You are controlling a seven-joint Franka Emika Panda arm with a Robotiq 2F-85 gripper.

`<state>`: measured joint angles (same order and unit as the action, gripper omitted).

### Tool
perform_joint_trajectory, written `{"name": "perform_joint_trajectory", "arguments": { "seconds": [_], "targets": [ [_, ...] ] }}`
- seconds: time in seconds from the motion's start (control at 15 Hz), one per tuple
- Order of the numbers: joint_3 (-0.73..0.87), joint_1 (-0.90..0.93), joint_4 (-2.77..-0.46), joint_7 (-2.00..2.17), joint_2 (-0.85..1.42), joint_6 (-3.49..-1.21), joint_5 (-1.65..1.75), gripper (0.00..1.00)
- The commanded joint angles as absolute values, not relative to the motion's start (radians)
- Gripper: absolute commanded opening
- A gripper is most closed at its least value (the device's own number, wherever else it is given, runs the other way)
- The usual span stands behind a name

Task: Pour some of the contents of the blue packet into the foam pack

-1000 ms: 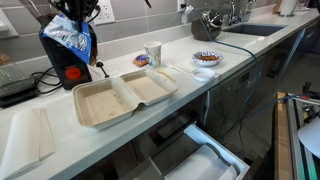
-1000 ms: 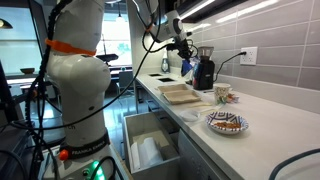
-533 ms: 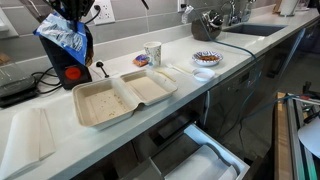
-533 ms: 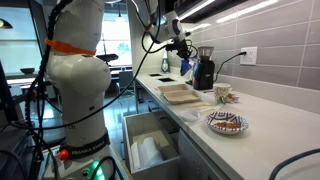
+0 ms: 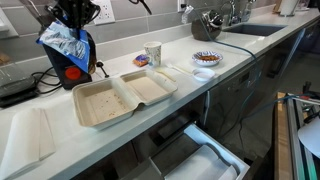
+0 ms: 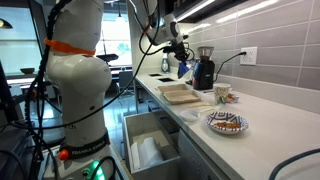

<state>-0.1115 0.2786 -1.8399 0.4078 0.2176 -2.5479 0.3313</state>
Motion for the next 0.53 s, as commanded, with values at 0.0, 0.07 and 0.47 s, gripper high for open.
{"name": "perform_joint_trajectory", "arguments": {
  "seconds": [0.0, 0.07, 0.47],
  "targets": [
    [-0.102, 0.288, -1.889, 0.457, 0.182, -2.526, 0.331, 0.0],
    [-0.104, 0.286, -1.901, 0.419, 0.18, -2.584, 0.36, 0.0],
    [-0.099, 0.29, -1.932, 0.433, 0.158, -2.614, 0.426, 0.0]
  ]
}}
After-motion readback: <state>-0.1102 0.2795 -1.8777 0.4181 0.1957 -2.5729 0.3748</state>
